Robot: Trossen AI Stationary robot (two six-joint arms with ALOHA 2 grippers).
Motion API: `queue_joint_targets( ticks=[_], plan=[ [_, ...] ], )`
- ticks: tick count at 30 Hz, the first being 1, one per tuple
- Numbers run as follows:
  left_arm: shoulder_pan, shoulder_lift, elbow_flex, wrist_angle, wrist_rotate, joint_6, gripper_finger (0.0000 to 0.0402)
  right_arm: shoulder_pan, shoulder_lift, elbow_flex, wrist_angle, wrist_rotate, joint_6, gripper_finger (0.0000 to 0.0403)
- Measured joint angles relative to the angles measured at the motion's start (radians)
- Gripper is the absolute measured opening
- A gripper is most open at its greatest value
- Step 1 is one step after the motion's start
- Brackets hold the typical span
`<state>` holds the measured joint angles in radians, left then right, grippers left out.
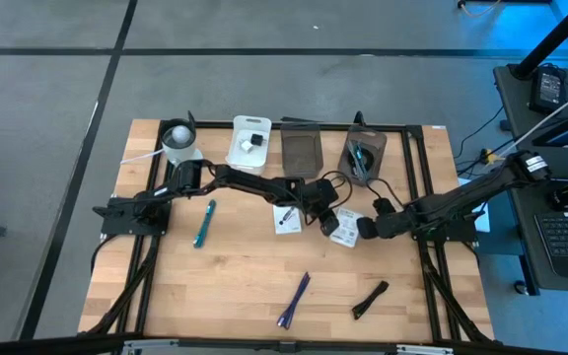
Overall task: Pick and place items into bin
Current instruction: Put the right white card reader box into the left black bin
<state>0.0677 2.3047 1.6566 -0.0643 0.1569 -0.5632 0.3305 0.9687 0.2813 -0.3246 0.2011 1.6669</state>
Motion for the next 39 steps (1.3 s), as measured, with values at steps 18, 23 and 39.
queue_joint_targets(
  ticks=[18,23,39],
  plan=[
    [0.000,0.000,0.000,0.000,0.002,-0.001,0.0063,-0.020,0.069,0.001,0.008,0.079,0.005,0.0102],
    [0.000,0.000,0.000,0.000,0.003,-0.005,0.0063,-0.023,0.112,0.005,0.017,0.073,0.005,0.0102],
    [0.006,-0.002,0.000,-0.047,0.107,-0.143,0.0063,-0.023,0.115,0.002,0.039,0.068,-0.024,0.0102]
  ],
)
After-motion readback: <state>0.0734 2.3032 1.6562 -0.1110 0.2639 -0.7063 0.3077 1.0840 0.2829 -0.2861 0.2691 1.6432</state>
